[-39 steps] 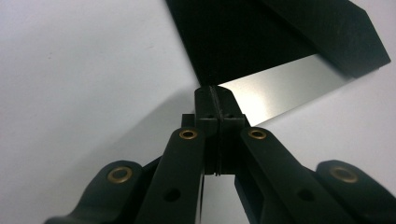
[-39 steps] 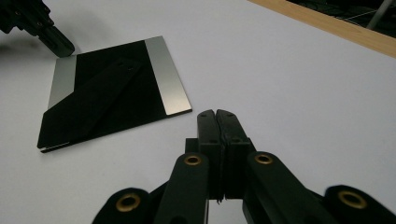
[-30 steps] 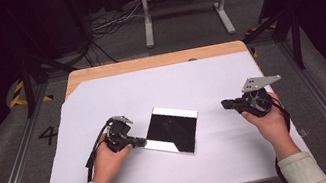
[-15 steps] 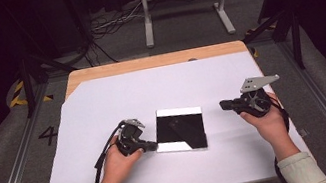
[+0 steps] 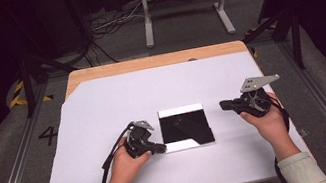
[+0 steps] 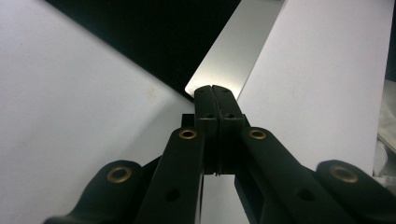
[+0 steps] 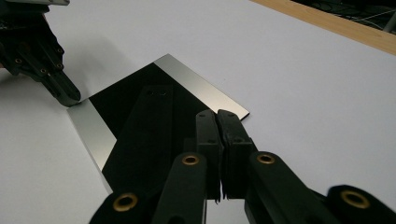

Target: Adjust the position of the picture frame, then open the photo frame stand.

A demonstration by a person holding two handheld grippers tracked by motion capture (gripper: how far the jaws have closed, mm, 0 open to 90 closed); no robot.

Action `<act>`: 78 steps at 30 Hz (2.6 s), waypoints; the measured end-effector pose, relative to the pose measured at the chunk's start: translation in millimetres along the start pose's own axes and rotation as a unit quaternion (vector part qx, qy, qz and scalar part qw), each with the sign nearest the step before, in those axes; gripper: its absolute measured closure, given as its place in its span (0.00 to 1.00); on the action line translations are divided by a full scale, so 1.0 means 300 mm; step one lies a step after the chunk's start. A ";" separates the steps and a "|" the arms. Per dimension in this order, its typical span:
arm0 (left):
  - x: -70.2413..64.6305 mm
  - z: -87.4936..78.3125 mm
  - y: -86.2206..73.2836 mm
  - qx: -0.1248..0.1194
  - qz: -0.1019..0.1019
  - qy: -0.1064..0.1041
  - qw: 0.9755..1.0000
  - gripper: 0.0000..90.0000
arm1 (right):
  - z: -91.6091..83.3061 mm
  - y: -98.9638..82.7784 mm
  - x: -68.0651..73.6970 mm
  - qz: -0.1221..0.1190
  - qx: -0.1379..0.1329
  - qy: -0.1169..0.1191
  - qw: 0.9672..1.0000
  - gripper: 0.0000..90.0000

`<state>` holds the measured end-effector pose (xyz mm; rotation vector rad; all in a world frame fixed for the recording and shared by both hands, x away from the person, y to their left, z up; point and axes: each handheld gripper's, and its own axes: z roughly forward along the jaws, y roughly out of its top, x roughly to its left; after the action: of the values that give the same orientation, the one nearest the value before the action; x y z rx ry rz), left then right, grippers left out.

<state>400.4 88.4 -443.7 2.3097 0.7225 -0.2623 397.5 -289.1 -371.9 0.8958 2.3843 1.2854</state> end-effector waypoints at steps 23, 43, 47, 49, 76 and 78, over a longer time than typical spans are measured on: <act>-0.003 -0.179 -0.030 -0.149 0.008 0.105 0.983 0.76 | -0.019 0.015 0.017 0.001 0.001 0.002 1.000 0.92; -0.002 -0.276 -0.070 -0.214 0.051 0.225 0.949 0.56 | -0.027 0.038 0.045 0.000 0.012 -0.005 1.000 0.76; 0.002 -0.283 -0.077 -0.225 0.050 0.234 0.945 0.54 | -0.023 0.039 0.050 -0.001 0.018 -0.001 1.000 0.74; 0.006 -0.285 -0.080 -0.226 0.047 0.238 0.943 0.53 | -0.021 0.042 0.053 -0.003 0.022 0.002 1.000 0.73; 0.026 -0.290 -0.096 -0.222 0.031 0.241 0.944 0.50 | 0.068 0.053 0.137 -0.062 0.141 0.047 0.987 0.70; 0.026 -0.289 -0.096 -0.220 0.030 0.241 0.945 0.50 | 0.082 0.047 0.141 -0.070 0.159 0.054 0.983 0.70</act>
<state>389.5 167.4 -398.6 1.9629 0.8422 0.4697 383.2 -240.2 -372.5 0.7383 2.7343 0.9390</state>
